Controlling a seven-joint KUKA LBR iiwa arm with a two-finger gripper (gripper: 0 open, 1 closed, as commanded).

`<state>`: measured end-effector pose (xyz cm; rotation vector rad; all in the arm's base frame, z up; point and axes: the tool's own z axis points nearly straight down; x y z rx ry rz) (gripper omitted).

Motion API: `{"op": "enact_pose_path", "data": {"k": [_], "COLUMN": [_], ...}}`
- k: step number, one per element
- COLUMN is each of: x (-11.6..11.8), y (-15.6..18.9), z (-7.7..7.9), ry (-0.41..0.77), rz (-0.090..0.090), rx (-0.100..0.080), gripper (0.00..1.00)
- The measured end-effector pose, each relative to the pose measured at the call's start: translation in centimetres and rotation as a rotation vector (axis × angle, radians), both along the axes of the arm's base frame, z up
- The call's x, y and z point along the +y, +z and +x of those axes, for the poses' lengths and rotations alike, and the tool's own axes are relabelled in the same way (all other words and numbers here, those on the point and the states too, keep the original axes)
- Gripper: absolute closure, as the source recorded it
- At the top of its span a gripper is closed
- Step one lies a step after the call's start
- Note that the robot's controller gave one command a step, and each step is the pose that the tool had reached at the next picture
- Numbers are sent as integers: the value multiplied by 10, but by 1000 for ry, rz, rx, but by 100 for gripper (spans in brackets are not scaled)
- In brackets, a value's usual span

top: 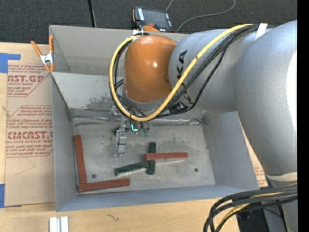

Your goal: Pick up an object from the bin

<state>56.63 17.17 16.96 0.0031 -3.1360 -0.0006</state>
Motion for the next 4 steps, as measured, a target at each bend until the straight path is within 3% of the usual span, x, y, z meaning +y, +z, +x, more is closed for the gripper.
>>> {"op": "enact_pose_path", "data": {"k": [1,2,3,4], "x": [-32,-31,-31,-31], "y": [-100,-100,-98,-100], "z": [-81,-82,-79,-82], "ry": [723,721,721,721], "rz": [2,4,4,4], "rx": [-11,-6,-19,-6], "gripper": [0,100,0,100]}}
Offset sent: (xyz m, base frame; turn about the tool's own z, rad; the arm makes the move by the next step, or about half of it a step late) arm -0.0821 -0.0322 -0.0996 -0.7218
